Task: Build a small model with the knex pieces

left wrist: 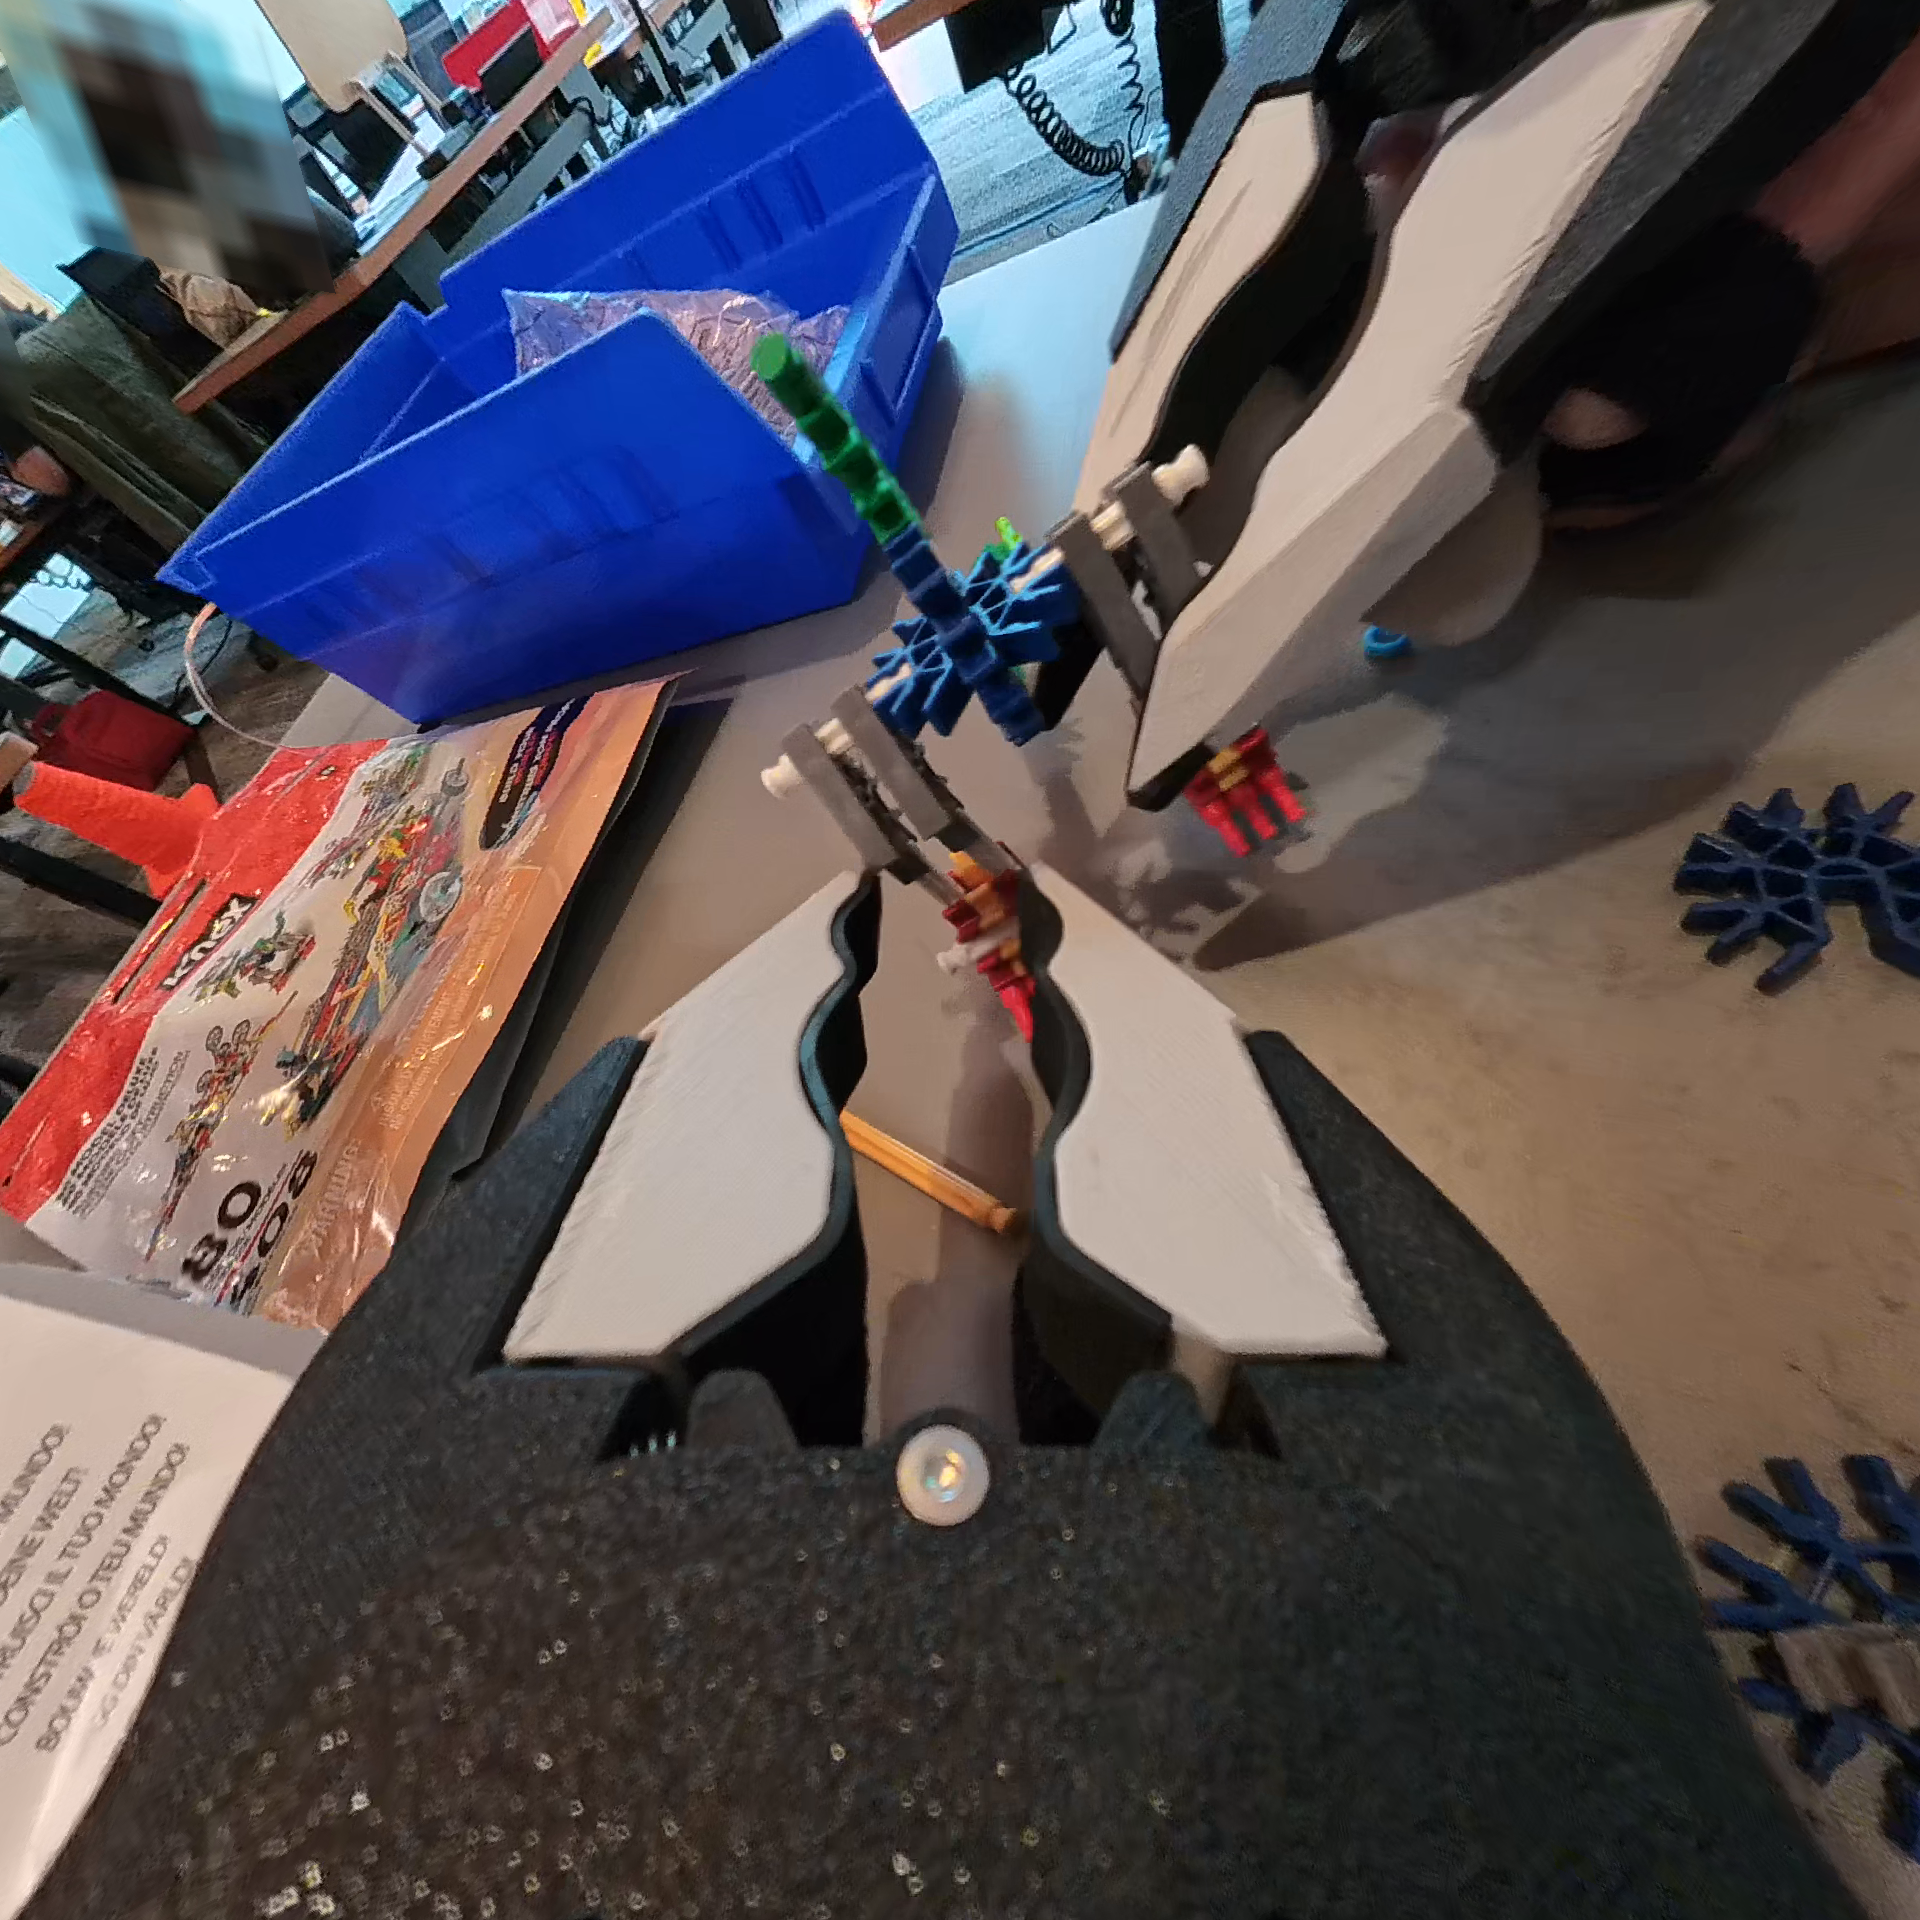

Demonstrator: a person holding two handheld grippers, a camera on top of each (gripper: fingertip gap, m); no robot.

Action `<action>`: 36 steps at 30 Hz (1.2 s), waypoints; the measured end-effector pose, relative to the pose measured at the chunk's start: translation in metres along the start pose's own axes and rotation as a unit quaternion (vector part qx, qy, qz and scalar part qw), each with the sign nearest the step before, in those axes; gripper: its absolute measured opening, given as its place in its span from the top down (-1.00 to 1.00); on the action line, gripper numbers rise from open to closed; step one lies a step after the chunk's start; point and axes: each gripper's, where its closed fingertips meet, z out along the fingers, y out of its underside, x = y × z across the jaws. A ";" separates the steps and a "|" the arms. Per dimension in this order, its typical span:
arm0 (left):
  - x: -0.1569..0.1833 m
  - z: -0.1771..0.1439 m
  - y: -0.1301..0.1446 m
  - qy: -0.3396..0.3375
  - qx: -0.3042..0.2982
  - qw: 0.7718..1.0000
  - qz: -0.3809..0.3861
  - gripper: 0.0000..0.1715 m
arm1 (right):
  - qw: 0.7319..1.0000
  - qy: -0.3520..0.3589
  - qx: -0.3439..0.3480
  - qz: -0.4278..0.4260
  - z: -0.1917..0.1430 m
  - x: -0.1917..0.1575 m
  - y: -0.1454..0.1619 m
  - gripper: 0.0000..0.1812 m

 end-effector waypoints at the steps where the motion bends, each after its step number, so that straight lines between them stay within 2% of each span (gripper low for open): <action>1: 0.001 -0.001 -0.002 0.006 0.007 1.000 -0.003 0.66 | 1.000 0.004 0.000 -0.001 0.001 0.001 0.000 0.65; 6: -0.002 -0.009 -0.018 0.016 0.050 0.998 -0.036 0.60 | 0.999 0.030 0.007 -0.013 0.000 0.006 -0.002 0.66; 11: -0.001 -0.013 -0.047 0.006 0.096 0.995 -0.039 0.62 | 0.996 0.065 -0.002 -0.054 0.002 0.009 -0.001 0.66; 14: 0.000 -0.002 -0.045 -0.010 0.069 0.997 -0.036 0.71 | 0.994 0.083 -0.001 -0.069 0.001 0.011 -0.001 0.66; 18: 0.005 0.004 -0.046 0.000 0.068 0.997 -0.041 0.80 | 0.988 0.117 0.001 -0.097 -0.003 0.019 0.000 0.66; 30: 0.007 0.005 -0.047 0.028 0.086 0.992 -0.084 0.83 | 0.960 0.198 -0.005 -0.200 -0.007 0.029 -0.002 0.65; 36: 0.005 0.002 -0.048 0.052 0.104 0.985 -0.131 0.84 | 0.955 0.204 0.013 -0.215 -0.011 0.026 -0.009 0.66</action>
